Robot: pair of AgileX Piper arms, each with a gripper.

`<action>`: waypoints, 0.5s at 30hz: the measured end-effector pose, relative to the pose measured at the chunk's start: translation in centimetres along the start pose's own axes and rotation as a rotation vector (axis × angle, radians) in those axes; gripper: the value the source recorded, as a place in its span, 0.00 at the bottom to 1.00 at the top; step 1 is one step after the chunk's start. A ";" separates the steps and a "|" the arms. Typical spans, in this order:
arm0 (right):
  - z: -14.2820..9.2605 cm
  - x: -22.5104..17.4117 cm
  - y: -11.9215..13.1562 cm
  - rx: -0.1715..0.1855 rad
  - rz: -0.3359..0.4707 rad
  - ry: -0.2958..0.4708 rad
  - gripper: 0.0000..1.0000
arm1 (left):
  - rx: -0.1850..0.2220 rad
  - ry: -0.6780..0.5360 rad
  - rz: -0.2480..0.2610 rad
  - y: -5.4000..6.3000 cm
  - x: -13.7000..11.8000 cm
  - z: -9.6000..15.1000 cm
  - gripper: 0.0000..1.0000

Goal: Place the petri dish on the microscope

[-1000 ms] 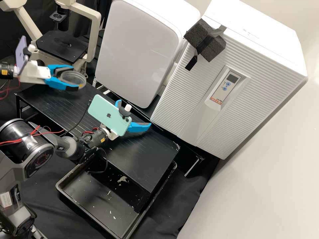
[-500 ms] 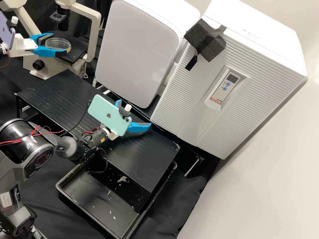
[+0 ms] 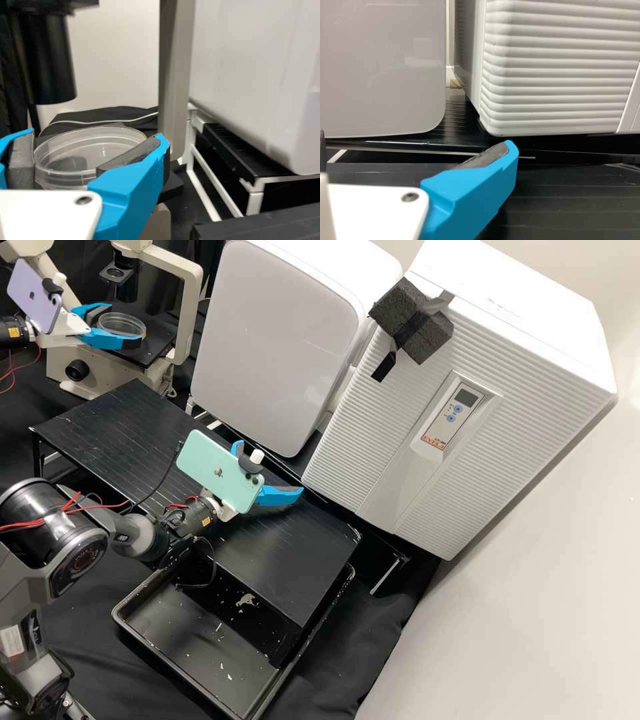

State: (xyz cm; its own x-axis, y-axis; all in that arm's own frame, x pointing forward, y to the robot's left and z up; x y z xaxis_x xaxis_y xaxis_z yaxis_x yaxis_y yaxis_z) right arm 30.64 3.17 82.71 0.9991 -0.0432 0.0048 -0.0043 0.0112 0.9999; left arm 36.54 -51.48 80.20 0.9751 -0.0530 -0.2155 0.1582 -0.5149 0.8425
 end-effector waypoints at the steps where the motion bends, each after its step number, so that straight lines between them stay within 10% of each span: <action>1: 0.0 0.0 0.0 0.000 0.000 0.000 1.00 | 0.002 0.012 -0.003 0.0 0.4 -0.2 0.00; 15: 0.0 0.0 0.0 0.000 0.000 0.000 1.00 | 0.016 0.096 -0.012 -0.9 3.5 -2.2 0.00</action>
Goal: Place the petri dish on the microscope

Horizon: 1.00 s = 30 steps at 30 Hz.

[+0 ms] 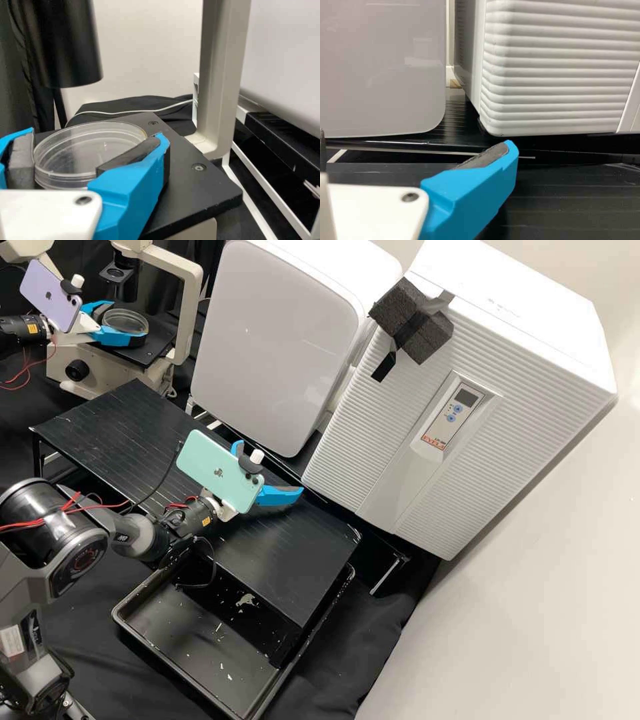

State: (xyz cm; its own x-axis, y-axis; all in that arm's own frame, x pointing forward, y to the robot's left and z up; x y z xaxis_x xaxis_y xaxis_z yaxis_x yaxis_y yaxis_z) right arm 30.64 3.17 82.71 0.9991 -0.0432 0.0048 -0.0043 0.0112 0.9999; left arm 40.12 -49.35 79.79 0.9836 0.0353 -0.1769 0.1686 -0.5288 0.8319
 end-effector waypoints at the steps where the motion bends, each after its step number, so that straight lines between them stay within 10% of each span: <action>1: 0.0 0.0 0.0 0.000 0.000 0.000 1.00 | -0.001 0.000 0.005 0.0 0.0 0.0 0.00; 5: 0.0 0.0 0.0 0.000 0.000 0.000 1.00 | -0.003 0.000 0.012 -0.2 0.3 -0.1 0.00; 6: 0.0 0.0 0.0 0.000 0.000 0.000 1.00 | -0.003 0.000 0.014 -0.2 0.3 -0.1 1.00; 30: 0.0 0.0 0.0 0.000 0.000 0.000 1.00 | -0.040 0.027 0.022 -0.5 0.5 -1.5 1.00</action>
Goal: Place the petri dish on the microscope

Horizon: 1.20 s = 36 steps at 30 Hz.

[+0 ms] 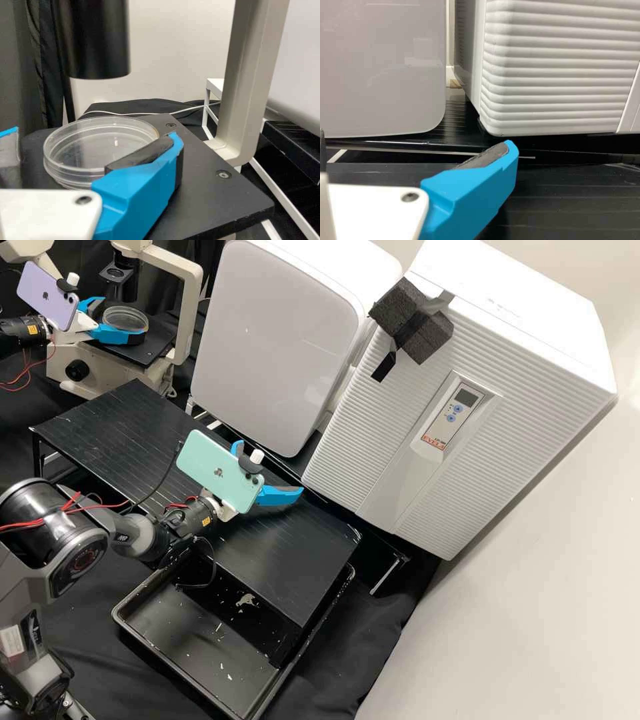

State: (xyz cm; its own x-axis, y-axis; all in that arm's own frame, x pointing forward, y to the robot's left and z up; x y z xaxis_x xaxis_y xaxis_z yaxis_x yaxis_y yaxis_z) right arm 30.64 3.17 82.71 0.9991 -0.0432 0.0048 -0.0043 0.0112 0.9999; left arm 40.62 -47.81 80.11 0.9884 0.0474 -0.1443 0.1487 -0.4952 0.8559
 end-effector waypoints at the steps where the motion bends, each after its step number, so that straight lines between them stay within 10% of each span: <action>1: 0.0 0.0 0.0 0.000 0.000 0.000 1.00 | -0.004 -0.006 -0.004 -0.1 0.0 0.0 1.00; 14: 0.0 0.0 0.0 0.000 0.000 0.000 1.00 | -0.019 -0.030 0.000 -0.6 -1.2 -0.4 1.00; 30: 0.0 0.0 0.0 0.000 0.000 0.000 1.00 | -0.047 -0.063 -0.002 -1.0 -9.8 1.4 1.00; 36: 0.0 0.0 0.0 0.000 0.000 0.000 1.00 | -0.019 -0.056 0.130 -1.0 -14.3 3.0 1.00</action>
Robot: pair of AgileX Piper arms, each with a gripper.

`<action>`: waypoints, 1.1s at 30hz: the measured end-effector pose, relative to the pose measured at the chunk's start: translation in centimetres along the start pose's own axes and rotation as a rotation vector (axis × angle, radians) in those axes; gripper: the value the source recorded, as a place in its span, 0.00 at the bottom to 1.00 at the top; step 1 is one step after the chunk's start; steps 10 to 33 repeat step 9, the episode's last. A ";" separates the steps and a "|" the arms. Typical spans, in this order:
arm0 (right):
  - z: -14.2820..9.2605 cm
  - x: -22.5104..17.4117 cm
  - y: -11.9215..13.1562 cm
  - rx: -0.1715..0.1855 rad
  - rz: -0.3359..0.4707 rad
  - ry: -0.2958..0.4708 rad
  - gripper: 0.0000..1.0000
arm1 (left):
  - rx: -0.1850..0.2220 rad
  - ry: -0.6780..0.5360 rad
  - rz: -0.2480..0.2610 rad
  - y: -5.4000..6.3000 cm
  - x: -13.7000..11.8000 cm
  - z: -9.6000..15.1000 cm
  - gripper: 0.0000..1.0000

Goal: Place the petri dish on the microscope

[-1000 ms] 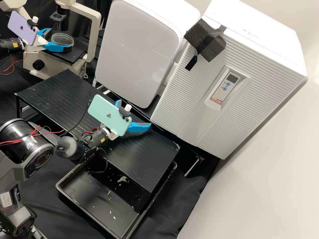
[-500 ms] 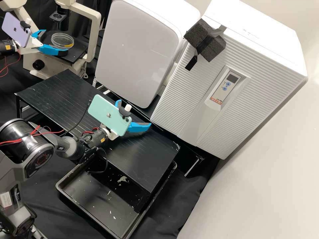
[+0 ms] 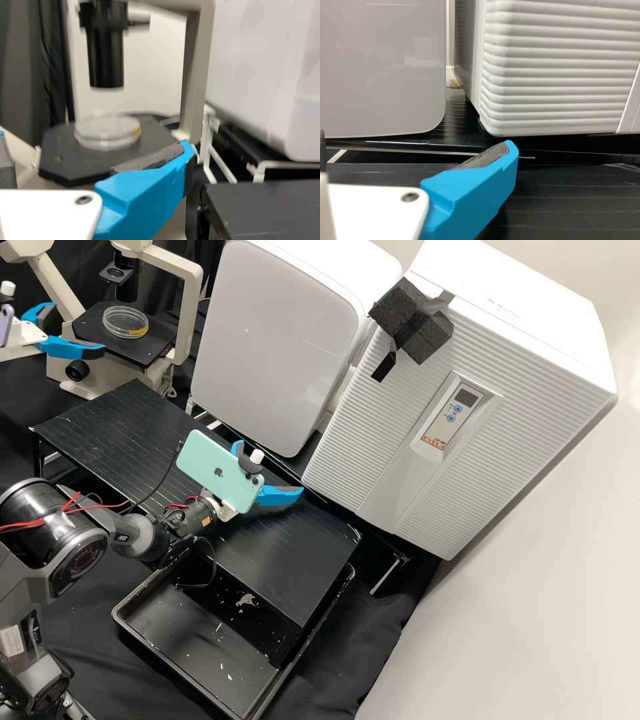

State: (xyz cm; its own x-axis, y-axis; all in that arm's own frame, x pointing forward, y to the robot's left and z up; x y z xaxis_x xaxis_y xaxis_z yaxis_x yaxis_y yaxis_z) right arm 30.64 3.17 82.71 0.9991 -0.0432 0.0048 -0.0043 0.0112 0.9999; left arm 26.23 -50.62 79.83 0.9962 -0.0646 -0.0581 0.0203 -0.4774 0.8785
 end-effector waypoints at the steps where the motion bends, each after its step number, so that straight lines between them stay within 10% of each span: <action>1: 0.0 0.0 0.0 0.000 0.000 0.000 1.00 | 0.004 -0.008 0.021 0.0 -0.5 0.5 1.00; 7: 0.0 0.0 0.0 0.000 0.000 0.000 1.00 | -0.023 -0.053 0.136 -1.3 -3.8 2.5 1.00; 33: 0.0 0.0 0.0 0.000 0.000 0.000 1.00 | -0.035 -0.065 0.123 -2.0 -4.4 3.0 1.00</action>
